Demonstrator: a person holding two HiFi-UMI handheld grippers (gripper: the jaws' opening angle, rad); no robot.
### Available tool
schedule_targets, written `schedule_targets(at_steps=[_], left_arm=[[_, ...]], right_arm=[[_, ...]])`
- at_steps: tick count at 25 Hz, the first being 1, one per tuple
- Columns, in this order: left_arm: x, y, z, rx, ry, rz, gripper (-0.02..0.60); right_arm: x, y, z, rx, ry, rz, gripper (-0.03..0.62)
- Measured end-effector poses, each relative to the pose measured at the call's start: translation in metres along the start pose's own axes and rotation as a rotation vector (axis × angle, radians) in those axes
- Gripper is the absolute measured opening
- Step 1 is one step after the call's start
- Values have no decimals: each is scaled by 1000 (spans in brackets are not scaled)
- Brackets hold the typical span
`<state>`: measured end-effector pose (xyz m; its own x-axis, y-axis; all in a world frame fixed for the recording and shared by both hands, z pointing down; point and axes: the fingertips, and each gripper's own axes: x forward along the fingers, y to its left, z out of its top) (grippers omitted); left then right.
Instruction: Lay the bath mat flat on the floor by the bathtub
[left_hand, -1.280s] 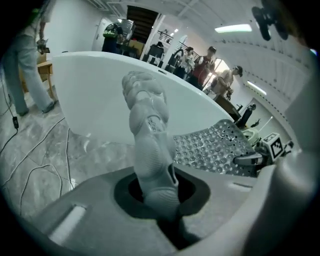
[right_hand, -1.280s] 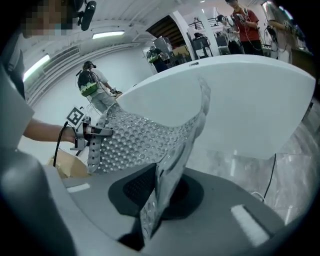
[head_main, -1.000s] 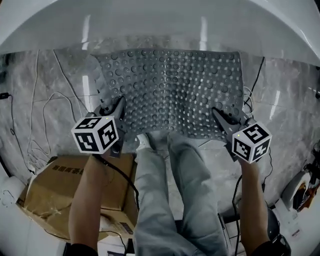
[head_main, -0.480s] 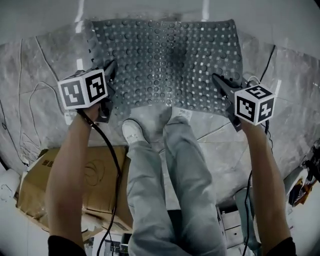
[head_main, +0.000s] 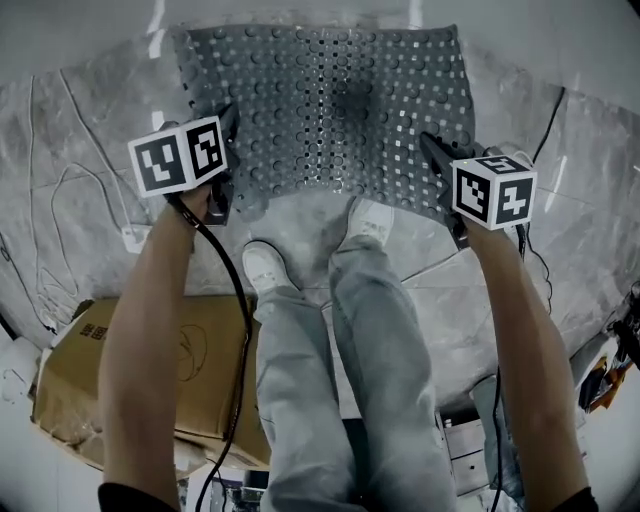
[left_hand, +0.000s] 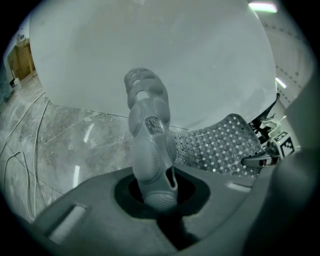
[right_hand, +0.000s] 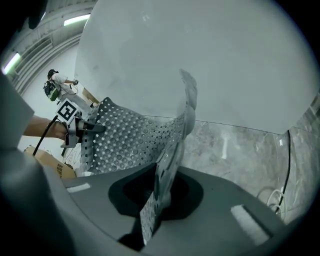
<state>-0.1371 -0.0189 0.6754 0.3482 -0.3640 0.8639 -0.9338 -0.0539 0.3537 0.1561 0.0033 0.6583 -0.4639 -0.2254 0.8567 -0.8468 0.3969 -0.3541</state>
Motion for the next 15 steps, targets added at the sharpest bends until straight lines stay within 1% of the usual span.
schedule_targets(at_steps=[2,4,7,9,12,15], left_arm=[[-2,4,1,-4,-4,12,31],[3,4,-5,-6,-3,21,32],[17,-3,-18,24,31,39,40],[18,-2,-24,33,57,54,43],[23,17,-28,18,61,68,44],[41,43,-32,-5,64,91,57]], right_arm=[[2,2,2,-1,-2,-8,26],[4,-6,-2,-1,-4,-14,26],[5,-26,-12,3,-1,-16,26],[4,-30,-15,-7,10,-12,26],[13,-29,-12,-25,27,-16,26],[36,-39,-13,-17,39,-34,26]])
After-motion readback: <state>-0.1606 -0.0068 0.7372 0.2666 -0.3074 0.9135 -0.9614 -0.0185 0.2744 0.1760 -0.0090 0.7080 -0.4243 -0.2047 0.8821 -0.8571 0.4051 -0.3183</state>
